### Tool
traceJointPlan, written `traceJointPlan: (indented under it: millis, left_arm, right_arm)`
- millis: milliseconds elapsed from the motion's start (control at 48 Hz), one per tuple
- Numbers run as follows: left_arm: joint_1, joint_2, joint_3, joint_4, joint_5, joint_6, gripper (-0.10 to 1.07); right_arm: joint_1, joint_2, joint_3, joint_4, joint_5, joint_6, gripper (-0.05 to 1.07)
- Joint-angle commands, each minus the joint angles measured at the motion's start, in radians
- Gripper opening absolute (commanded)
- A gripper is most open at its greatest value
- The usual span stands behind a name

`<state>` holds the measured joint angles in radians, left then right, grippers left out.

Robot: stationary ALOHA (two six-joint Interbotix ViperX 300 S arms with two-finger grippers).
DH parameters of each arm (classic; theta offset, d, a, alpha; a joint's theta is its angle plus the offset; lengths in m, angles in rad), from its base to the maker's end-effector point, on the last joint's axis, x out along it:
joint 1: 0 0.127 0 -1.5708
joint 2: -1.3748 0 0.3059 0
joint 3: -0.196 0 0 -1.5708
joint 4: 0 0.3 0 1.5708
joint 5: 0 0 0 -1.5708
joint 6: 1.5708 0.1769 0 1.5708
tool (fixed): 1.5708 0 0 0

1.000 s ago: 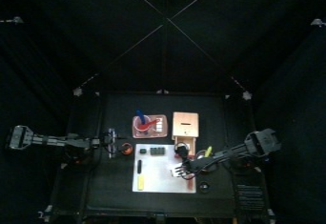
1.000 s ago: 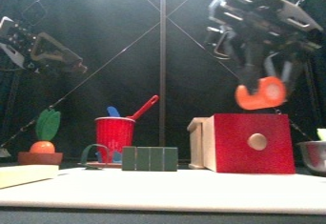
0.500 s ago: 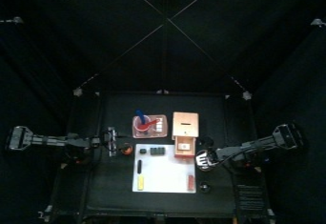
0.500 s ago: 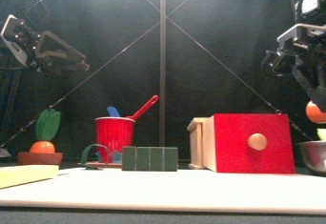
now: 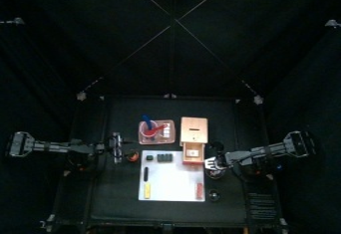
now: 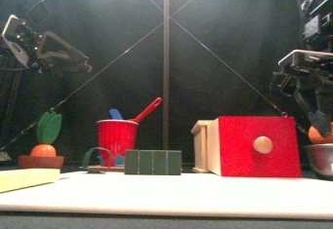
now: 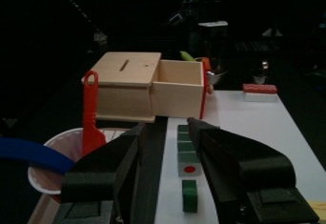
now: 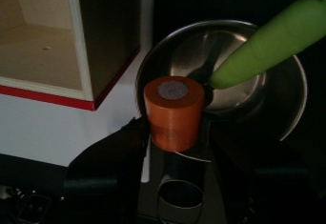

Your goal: Put carrot bottom into bowl

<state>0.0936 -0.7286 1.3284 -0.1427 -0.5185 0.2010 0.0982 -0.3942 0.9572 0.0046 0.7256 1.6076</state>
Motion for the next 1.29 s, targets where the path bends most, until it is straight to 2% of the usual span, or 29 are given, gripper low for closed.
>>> traceJointPlan:
  millis: [0,271,479,646,812,958,1125,1271]
  left_arm:
    - [0.005,-0.002,-0.025,0.0,-0.005,0.002,0.8]
    - [0.006,-0.002,-0.017,0.0,-0.005,-0.002,0.8]
    - [0.009,-0.002,-0.014,-0.002,-0.005,0.0,0.8]
    - [0.011,-0.002,-0.018,-0.003,-0.005,0.002,0.8]
    - [0.011,-0.002,-0.025,0.0,-0.008,0.0,0.8]
    - [0.009,-0.002,-0.032,0.0,-0.009,0.0,0.8]
    - [0.011,-0.003,-0.055,-0.002,-0.008,-0.002,0.8]
    - [0.009,-0.003,-0.077,-0.003,-0.003,-0.003,0.8]
  right_arm:
    - [0.003,-0.002,-0.008,-0.003,-0.021,-0.003,0.82]
    - [0.003,0.028,-0.011,-0.005,-0.046,-0.002,0.99]
    - [0.011,0.006,-0.028,-0.023,-0.051,-0.003,0.99]
    - [0.043,-0.057,-0.048,-0.095,-0.051,-0.002,0.99]
    - [0.081,-0.144,-0.043,-0.236,-0.052,-0.002,0.99]
    - [0.109,-0.23,-0.018,-0.417,-0.086,-0.014,0.99]
    - [0.117,-0.308,0.041,-0.701,-0.222,-0.018,0.99]
    - [0.1,-0.313,0.086,-0.936,-0.341,-0.018,0.99]
